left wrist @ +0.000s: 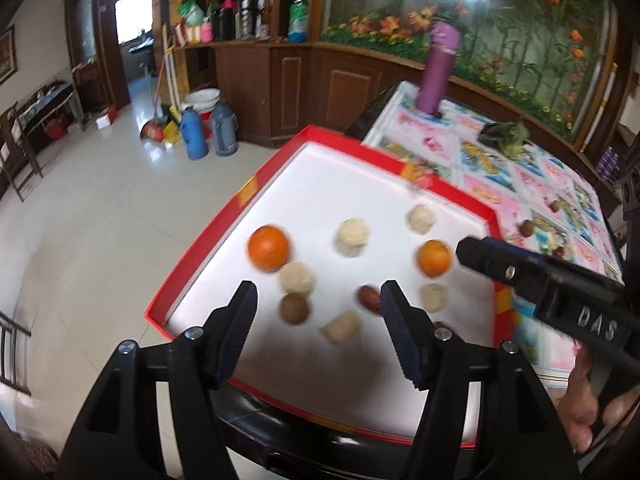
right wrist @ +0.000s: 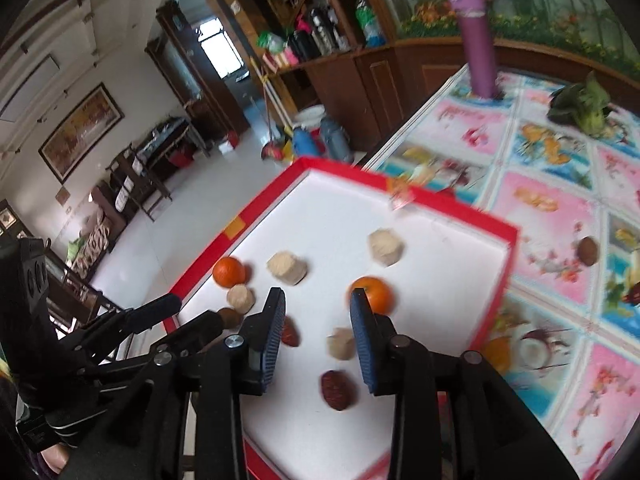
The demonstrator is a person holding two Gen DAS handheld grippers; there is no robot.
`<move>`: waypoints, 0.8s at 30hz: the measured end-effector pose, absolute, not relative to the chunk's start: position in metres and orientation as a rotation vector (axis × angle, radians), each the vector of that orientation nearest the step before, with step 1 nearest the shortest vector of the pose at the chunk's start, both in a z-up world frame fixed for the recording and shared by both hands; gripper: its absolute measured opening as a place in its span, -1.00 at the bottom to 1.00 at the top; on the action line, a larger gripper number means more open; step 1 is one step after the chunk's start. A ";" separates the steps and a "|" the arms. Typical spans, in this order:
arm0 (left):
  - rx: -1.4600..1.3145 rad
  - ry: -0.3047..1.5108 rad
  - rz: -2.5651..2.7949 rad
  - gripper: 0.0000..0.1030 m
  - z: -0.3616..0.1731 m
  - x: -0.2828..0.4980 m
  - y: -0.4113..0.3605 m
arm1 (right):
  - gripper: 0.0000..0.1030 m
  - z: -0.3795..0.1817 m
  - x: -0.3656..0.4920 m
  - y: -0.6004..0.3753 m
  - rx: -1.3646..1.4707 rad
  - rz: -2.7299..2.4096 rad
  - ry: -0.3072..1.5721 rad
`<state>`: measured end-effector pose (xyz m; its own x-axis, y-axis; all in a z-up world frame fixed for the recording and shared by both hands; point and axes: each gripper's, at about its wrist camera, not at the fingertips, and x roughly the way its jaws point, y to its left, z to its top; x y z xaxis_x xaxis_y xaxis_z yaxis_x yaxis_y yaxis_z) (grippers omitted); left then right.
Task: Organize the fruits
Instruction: 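Carry the date and nut over the tray and open both tools to drop them, then move both open tools back over the table toward the remaining items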
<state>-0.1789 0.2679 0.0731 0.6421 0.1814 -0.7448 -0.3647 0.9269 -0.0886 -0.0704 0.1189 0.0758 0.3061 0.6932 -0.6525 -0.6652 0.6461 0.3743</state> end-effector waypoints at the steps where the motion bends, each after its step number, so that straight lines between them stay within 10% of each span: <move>1: -0.231 0.812 0.301 0.28 0.076 -0.178 0.262 | -0.36 0.078 -0.068 0.109 0.040 0.883 0.865; 24: 0.038 0.924 -0.069 0.40 0.076 -0.081 0.077 | -0.36 0.021 0.052 -0.105 0.124 0.486 0.916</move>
<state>-0.0812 0.0770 0.0757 0.6002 -0.0435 -0.7986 0.0761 0.9971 0.0028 0.0519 -0.1050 0.0209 0.5098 0.4541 -0.7307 -0.3506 0.8853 0.3056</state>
